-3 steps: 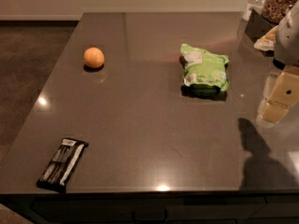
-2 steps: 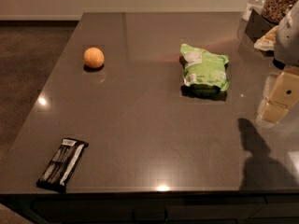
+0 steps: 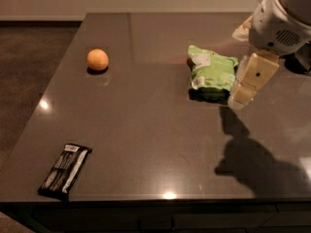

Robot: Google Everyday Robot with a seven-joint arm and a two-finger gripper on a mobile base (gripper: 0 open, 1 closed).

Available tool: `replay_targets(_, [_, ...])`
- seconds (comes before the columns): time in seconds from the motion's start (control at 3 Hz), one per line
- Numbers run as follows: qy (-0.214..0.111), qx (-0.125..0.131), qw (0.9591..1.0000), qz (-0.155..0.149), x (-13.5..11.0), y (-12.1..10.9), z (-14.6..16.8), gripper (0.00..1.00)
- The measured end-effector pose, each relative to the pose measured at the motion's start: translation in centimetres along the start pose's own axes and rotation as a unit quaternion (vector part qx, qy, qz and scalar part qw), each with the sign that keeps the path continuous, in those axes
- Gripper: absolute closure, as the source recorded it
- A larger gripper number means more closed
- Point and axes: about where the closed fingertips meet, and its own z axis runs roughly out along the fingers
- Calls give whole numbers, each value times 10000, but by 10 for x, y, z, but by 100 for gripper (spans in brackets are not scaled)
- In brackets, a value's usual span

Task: Move orange near rxbar chocolate

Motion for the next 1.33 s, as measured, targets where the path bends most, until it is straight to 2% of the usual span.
replay_targets(0.33, [-275,38,9996,94,-31,-28,26,0])
replay_targets(1.0, [-665,218,9948,738,-85,-87,83,0])
replay_targets(1.33, [-809,205,9915,1000,-128,-106,120,0])
